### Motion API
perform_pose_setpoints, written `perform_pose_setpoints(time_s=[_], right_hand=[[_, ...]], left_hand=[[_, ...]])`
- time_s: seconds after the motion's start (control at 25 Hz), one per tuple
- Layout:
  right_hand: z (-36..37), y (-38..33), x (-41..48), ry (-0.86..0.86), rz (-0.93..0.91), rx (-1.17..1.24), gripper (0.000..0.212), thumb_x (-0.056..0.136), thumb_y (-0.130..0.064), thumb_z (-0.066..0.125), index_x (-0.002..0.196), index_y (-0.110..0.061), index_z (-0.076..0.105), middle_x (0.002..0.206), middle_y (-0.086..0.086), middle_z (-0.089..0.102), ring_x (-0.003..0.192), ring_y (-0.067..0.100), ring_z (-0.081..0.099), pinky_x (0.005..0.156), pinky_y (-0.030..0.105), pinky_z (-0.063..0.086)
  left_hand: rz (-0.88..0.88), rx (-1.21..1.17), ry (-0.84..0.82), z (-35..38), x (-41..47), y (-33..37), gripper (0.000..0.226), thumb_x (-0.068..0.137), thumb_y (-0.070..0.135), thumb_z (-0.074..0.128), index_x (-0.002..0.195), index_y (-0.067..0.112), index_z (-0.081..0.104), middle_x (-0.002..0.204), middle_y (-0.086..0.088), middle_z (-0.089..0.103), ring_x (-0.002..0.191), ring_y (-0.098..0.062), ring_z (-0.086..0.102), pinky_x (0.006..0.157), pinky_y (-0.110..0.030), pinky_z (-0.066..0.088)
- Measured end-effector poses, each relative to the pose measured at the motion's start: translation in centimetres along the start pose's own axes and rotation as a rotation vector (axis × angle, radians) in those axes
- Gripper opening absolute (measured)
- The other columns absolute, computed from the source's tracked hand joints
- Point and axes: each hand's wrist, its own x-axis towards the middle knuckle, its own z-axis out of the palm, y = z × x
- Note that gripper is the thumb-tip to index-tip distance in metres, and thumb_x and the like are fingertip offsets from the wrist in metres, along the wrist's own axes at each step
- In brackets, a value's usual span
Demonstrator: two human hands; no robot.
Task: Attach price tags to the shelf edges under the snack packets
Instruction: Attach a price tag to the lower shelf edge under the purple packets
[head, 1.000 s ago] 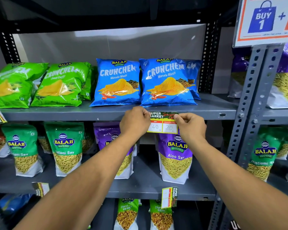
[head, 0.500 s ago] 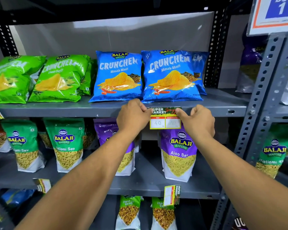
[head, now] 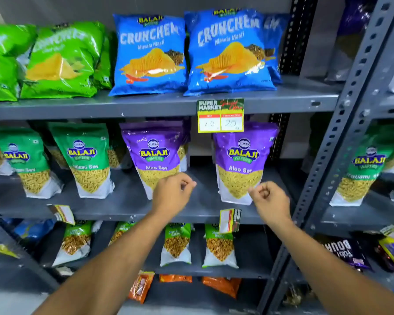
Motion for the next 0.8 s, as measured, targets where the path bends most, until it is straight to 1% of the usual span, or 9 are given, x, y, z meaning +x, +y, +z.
perform_pose_setpoints(time_s=[0.12, 0.2, 0.28, 0.36, 0.48, 0.56, 0.64, 0.76, 0.8], right_hand=[[2.0, 6.8, -2.6, -0.083, 0.163, -0.029, 0.017, 0.081, -0.024, 0.069, 0.071, -0.017, 0.058, 0.062, -0.004, 0.058, 0.064, 0.019, 0.056, 0.067, 0.034, 0.045], [3.2, 9.4, -4.1, -0.128, 0.266, -0.027, 0.008, 0.082, -0.017, 0.069, 0.083, -0.011, 0.064, 0.07, -0.001, 0.06, 0.079, 0.024, 0.061, 0.076, 0.034, 0.047], [4.5, 11.0, -4.7, -0.196, 0.362, 0.004, 0.019, 0.084, -0.008, 0.066, 0.101, 0.0, 0.064, 0.077, 0.004, 0.061, 0.084, 0.022, 0.059, 0.075, 0.027, 0.041], [5.6, 11.8, -4.4, -0.224, 0.432, 0.021, 0.028, 0.087, -0.003, 0.06, 0.114, 0.005, 0.059, 0.087, 0.01, 0.06, 0.081, 0.016, 0.058, 0.072, 0.022, 0.04], [7.1, 12.4, -3.8, -0.226, 0.55, 0.184, 0.032, 0.089, 0.007, 0.052, 0.121, 0.01, 0.051, 0.102, 0.014, 0.053, 0.072, 0.011, 0.056, 0.059, 0.012, 0.044], [8.2, 12.8, -3.6, -0.19, 0.573, 0.233, 0.032, 0.088, 0.009, 0.053, 0.12, 0.012, 0.051, 0.103, 0.016, 0.054, 0.075, 0.017, 0.052, 0.052, 0.004, 0.042], [9.0, 13.1, -3.4, -0.133, 0.563, 0.254, 0.025, 0.086, 0.009, 0.057, 0.11, 0.012, 0.057, 0.102, 0.018, 0.06, 0.085, 0.023, 0.054, 0.056, 0.004, 0.044], [9.3, 13.2, -3.3, -0.105, 0.548, 0.245, 0.006, 0.083, 0.002, 0.064, 0.088, -0.002, 0.064, 0.09, 0.011, 0.066, 0.086, 0.023, 0.059, 0.074, 0.024, 0.047], [9.2, 13.4, -3.2, -0.111, 0.546, 0.205, 0.007, 0.082, -0.003, 0.067, 0.079, -0.009, 0.064, 0.083, 0.007, 0.067, 0.084, 0.022, 0.061, 0.077, 0.03, 0.047]], left_hand=[[0.131, 0.104, -0.285, 4.3, -0.3, -1.3, 0.03, 0.083, 0.034, 0.058, 0.106, 0.017, 0.069, 0.111, -0.005, 0.072, 0.105, -0.027, 0.065, 0.09, -0.04, 0.051], [0.207, 0.134, -0.418, 6.8, 0.1, -0.4, 0.034, 0.088, 0.029, 0.057, 0.117, 0.013, 0.064, 0.123, -0.009, 0.066, 0.116, -0.029, 0.059, 0.097, -0.039, 0.047], [0.271, 0.164, -0.517, 9.4, 0.8, 0.4, 0.035, 0.091, 0.024, 0.055, 0.123, 0.01, 0.06, 0.13, -0.012, 0.062, 0.121, -0.031, 0.054, 0.1, -0.039, 0.045], [0.319, 0.217, -0.59, 11.5, 1.8, 1.0, 0.036, 0.092, 0.023, 0.053, 0.125, 0.009, 0.058, 0.132, -0.014, 0.059, 0.123, -0.033, 0.051, 0.101, -0.041, 0.045], [0.343, 0.287, -0.642, 13.5, 2.5, 1.2, 0.035, 0.091, 0.025, 0.054, 0.12, 0.007, 0.059, 0.128, -0.017, 0.059, 0.119, -0.038, 0.051, 0.095, -0.046, 0.048], [0.35, 0.313, -0.659, 14.3, 2.6, 1.1, 0.032, 0.09, 0.026, 0.056, 0.117, 0.009, 0.061, 0.124, -0.015, 0.061, 0.115, -0.038, 0.052, 0.088, -0.046, 0.05], [0.36, 0.311, -0.679, 15.1, 2.5, 0.5, 0.026, 0.089, 0.026, 0.057, 0.111, 0.015, 0.066, 0.118, -0.013, 0.064, 0.111, -0.037, 0.054, 0.083, -0.044, 0.052], [0.342, 0.262, -0.676, 15.5, 2.5, 0.1, 0.017, 0.085, 0.029, 0.06, 0.096, 0.024, 0.073, 0.105, -0.007, 0.069, 0.101, -0.031, 0.059, 0.073, -0.038, 0.053], [0.336, 0.232, -0.665, 15.5, 2.6, 0.2, 0.016, 0.083, 0.029, 0.062, 0.092, 0.025, 0.074, 0.101, -0.003, 0.071, 0.098, -0.028, 0.06, 0.072, -0.037, 0.053]])
